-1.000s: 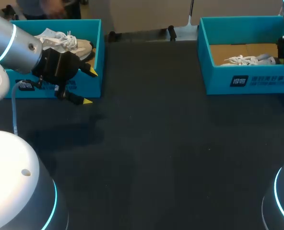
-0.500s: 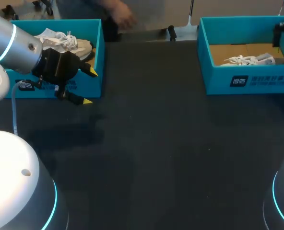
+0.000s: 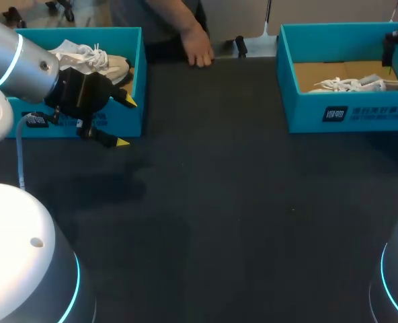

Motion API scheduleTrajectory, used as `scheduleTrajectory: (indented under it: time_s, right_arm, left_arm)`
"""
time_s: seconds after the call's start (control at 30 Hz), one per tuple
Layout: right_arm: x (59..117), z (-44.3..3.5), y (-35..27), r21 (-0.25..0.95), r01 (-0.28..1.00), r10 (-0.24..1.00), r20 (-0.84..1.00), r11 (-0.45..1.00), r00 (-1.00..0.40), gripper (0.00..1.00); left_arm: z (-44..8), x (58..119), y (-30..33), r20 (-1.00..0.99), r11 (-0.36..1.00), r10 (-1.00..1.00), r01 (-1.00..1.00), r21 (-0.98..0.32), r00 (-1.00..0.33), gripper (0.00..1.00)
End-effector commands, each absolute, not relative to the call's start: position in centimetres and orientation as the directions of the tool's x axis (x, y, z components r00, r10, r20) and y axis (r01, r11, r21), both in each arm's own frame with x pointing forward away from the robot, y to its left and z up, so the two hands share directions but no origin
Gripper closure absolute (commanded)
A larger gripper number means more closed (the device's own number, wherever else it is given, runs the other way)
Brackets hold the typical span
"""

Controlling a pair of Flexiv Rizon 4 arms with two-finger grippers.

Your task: Take the shoe out of the shoebox, open the shoe tongue, remove and reinsert the insole, then place the shoe into the shoebox

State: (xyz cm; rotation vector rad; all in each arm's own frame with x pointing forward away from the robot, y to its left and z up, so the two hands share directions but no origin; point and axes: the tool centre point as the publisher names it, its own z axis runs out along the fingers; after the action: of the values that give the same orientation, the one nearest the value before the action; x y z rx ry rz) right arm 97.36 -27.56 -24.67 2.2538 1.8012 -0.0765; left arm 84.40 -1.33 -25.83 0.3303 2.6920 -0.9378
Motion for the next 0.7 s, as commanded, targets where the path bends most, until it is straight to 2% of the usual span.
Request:
scheduleTrajectory:
  time_s: [0.03,0.43,0.53,0.7]
  right_arm:
    - [97.3,-24.7,-27.6,0.168,0.965,0.952,-0.198,-0.201,0.233,0.0]
    - [97.3,-24.7,-27.6,0.168,0.965,0.952,-0.198,-0.201,0.233,0.0]
    - [97.3,-24.7,-27.6,0.168,0.965,0.952,-0.198,-0.201,0.233,0.0]
    - [97.3,-24.7,-27.6,0.168,0.965,0.952,-0.198,-0.201,0.233,0.0]
  left_arm:
    - [-24.7,85.1,-0.7,-0.343,0.788,0.114,0.295,-0.54,-0.933,0.0]
    - [-24.3,90.2,3.4,-0.402,0.804,0.321,0.471,-0.363,-0.858,0.0]
    - [-24.1,91.6,4.8,-0.443,0.738,0.419,0.581,-0.343,-0.793,0.0]
    - [-23.8,93.8,6.5,-0.527,0.554,0.623,0.802,-0.225,-0.578,0.0]
